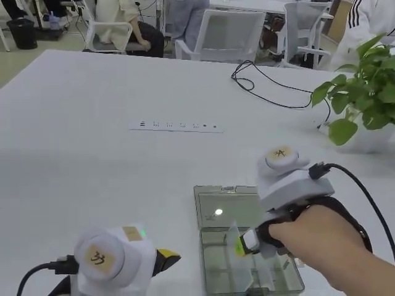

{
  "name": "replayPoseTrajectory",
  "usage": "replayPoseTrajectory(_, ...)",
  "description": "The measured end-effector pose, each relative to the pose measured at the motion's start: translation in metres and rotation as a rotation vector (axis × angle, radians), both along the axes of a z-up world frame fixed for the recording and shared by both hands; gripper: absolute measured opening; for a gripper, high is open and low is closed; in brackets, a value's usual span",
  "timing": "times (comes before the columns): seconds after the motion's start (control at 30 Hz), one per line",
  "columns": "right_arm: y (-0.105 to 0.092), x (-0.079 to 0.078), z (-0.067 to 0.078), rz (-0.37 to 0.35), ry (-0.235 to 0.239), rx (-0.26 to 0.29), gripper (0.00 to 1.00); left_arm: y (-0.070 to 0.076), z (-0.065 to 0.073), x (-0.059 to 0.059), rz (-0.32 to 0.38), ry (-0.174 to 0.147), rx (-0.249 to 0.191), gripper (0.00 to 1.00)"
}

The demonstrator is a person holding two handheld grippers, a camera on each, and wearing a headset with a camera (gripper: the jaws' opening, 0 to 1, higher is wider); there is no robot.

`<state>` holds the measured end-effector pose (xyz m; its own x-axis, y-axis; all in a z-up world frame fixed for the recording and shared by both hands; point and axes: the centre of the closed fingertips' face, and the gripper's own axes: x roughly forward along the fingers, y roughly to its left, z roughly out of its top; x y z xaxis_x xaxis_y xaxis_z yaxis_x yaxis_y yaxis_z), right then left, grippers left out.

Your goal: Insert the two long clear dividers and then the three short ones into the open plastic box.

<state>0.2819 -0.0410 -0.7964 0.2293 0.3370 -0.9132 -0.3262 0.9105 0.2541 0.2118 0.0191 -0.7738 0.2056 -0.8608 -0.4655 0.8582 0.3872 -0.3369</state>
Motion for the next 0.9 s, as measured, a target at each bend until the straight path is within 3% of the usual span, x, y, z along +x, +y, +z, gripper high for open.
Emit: replayPoseTrajectory(0.9,0.0004,-0.0001,0.0018,-0.116,0.022,0.122,0.07,-0.0022,-0.0005,-0.0004,-0.005,0.005,0.001,0.97)
